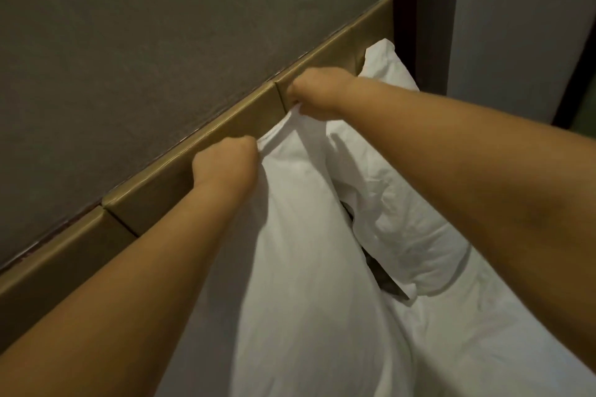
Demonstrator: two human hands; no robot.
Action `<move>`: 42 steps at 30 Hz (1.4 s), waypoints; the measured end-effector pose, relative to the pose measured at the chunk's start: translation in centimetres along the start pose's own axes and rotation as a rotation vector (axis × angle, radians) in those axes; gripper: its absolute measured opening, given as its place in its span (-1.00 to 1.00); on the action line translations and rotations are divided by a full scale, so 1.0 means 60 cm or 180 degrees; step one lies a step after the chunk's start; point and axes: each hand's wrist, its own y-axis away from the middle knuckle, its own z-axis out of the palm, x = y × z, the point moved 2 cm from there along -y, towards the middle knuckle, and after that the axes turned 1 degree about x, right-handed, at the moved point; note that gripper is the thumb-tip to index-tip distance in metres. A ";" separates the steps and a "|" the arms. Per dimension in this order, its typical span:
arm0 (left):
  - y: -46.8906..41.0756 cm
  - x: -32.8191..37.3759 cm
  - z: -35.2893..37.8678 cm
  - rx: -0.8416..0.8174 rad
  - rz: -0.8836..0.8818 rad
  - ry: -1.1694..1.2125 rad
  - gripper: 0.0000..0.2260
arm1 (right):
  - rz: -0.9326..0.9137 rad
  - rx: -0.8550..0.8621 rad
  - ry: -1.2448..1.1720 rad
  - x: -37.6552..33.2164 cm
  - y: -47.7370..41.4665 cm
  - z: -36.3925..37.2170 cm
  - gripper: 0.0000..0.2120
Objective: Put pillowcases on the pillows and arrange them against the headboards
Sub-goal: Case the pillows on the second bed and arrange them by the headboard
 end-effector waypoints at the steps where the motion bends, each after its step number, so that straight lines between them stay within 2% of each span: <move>1: -0.003 0.003 0.009 -0.0070 -0.0037 -0.0049 -0.89 | 0.0122 -0.0002 0.0001 0.006 0.001 0.016 -0.76; 5: -0.007 0.003 0.016 0.0013 -0.0090 0.0045 -0.89 | 0.0768 0.0386 -0.0181 0.029 0.010 0.037 -0.59; 8: 0.003 -0.005 0.007 0.0127 -0.0137 0.0119 -0.79 | 0.0997 0.0550 -0.0545 0.034 0.024 0.020 -0.48; 13: 0.035 -0.010 -0.019 0.0133 -0.0154 0.0528 -0.92 | 0.0927 0.0481 -0.0810 0.021 0.069 -0.007 -0.45; 17: 0.055 -0.011 -0.035 0.0189 -0.0111 0.0655 -0.90 | 0.0867 0.0547 -0.0827 0.006 0.111 -0.033 -0.45; 21: 0.060 -0.015 -0.033 0.0036 -0.0269 0.1005 -0.86 | 0.0904 0.0362 -0.0933 -0.002 0.147 -0.031 -0.60; 24: 0.049 -0.014 -0.032 -0.0068 -0.0345 0.1135 -0.79 | 0.0902 0.0172 -0.1067 0.001 0.163 -0.009 -0.52; 27: 0.035 -0.001 -0.024 -0.0522 -0.0505 0.1250 -0.65 | 0.0814 0.0196 -0.1115 0.001 0.155 0.008 -0.40; 31: 0.023 0.030 -0.004 -0.1628 -0.0585 0.2548 -0.67 | 0.0652 0.0221 -0.1068 -0.002 0.130 0.023 -0.28; 33: 0.017 0.034 -0.002 -0.1776 -0.0564 0.2876 -0.70 | 0.0496 0.0130 -0.0913 -0.001 0.115 0.035 -0.23; 35: 0.007 0.031 0.006 -0.1750 -0.0605 0.2945 -0.76 | 0.0432 -0.0025 -0.0873 0.004 0.101 0.051 -0.27; 39: -0.016 0.039 0.028 -0.1871 -0.1056 0.3040 -0.82 | 0.0397 -0.0388 -0.0678 0.013 0.083 0.078 -0.64; 42: -0.040 0.053 0.043 -0.1147 -0.1008 0.2053 -0.80 | 0.0464 -0.0293 -0.0753 0.017 0.079 0.077 -0.81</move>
